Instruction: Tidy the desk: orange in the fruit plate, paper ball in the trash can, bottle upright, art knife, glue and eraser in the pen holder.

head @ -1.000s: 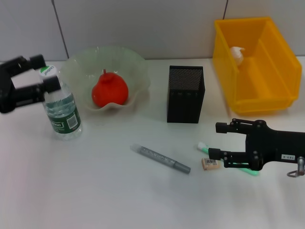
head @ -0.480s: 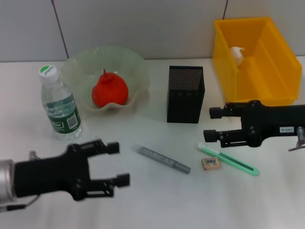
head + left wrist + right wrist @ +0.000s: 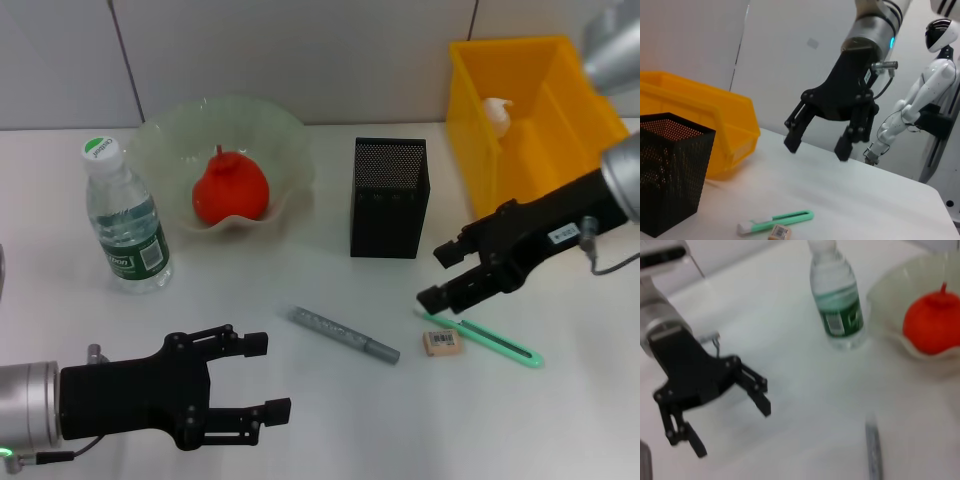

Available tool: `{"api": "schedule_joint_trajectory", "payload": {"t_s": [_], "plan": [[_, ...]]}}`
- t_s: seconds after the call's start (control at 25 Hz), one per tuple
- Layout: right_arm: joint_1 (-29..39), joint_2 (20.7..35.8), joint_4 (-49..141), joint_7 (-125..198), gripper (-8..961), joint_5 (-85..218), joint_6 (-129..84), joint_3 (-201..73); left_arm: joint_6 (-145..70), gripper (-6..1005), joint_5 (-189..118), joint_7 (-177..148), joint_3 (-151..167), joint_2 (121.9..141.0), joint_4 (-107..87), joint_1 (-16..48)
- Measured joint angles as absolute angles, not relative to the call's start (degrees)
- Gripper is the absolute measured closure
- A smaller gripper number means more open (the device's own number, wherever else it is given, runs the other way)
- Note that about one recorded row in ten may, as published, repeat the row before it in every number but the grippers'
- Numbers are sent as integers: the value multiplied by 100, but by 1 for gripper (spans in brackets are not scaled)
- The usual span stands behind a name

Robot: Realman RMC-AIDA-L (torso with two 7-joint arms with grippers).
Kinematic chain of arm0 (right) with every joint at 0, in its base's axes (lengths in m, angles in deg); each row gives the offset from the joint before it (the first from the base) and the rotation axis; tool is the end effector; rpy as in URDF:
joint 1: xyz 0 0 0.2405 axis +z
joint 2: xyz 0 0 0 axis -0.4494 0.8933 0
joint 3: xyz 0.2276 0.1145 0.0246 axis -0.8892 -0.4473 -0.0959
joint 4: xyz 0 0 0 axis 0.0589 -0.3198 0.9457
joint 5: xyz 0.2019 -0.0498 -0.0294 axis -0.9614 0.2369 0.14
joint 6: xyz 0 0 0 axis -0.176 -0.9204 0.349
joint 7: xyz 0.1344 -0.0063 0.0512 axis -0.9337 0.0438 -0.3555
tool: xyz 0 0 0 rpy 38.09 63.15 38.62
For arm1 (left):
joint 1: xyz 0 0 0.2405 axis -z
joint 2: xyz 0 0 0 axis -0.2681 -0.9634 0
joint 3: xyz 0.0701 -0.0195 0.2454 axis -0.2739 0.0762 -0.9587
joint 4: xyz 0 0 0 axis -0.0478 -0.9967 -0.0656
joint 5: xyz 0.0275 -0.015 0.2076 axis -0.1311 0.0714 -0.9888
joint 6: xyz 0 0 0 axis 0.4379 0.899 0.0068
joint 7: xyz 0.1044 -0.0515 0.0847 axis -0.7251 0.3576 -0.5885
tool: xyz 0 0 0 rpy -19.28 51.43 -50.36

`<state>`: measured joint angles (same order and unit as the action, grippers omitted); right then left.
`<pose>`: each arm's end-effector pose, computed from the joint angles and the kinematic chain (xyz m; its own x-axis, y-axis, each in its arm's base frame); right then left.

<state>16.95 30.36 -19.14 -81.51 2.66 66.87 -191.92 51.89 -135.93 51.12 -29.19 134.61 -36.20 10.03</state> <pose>0.1595 0.3758 0.0322 0.8931 -0.4493 0.0209 -0.4458 -0.8904 -0.0923 -0.2799 0.2727 -0.0238 0.7730 0.3126 0.5521 0.3758 -0.9267 -0.0015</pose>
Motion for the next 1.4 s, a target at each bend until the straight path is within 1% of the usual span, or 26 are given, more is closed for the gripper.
{"api": "schedule_joint_trajectory", "payload": {"t_s": [0.16,0.28,0.48,0.92,1.16,1.2,1.24,1.28,1.32,1.4], "plan": [[1960,3049,-1926,-8508,197,574,6629,-18764,5140,134,-13594,5087,-2937,13465,-3614,990],[2222,3091,-1929,-8961,197,956,6433,-18322,5137,134,-13598,5080,-2944,13466,-3613,985],[2459,3135,-1870,-9369,198,1335,6230,-17943,5123,134,-13619,4973,-2948,13487,-3560,983],[2577,3209,-1573,-9230,198,1918,5815,-17330,4994,134,-13602,4843,-2928,13484,-3363,1026],[2701,3238,-1285,-9984,198,2113,5351,-17301,4925,134,-13597,4881,-2898,13496,-3358,1029],[2835,3281,-1030,-10164,198,2232,5276,-17311,4920,134,-13593,4885,-2893,13498,-3345,1029],[2835,3281,-1030,-10164,198,2232,5276,-17311,4920,134,-13593,4885,-2893,13498,-3345,1029],[2986,3337,-730,-10238,199,2379,5178,-17331,4914,134,-13589,4885,-2893,13498,-3331,1029],[2986,3337,-730,-10238,199,2379,5178,-17331,4914,134,-13589,4885,-2893,13498,-3331,1029],[3056,3401,-479,-10241,199,2460,4928,-17250,4897,134,-13575,4866,-2893,13500,-3292,1040]]}}
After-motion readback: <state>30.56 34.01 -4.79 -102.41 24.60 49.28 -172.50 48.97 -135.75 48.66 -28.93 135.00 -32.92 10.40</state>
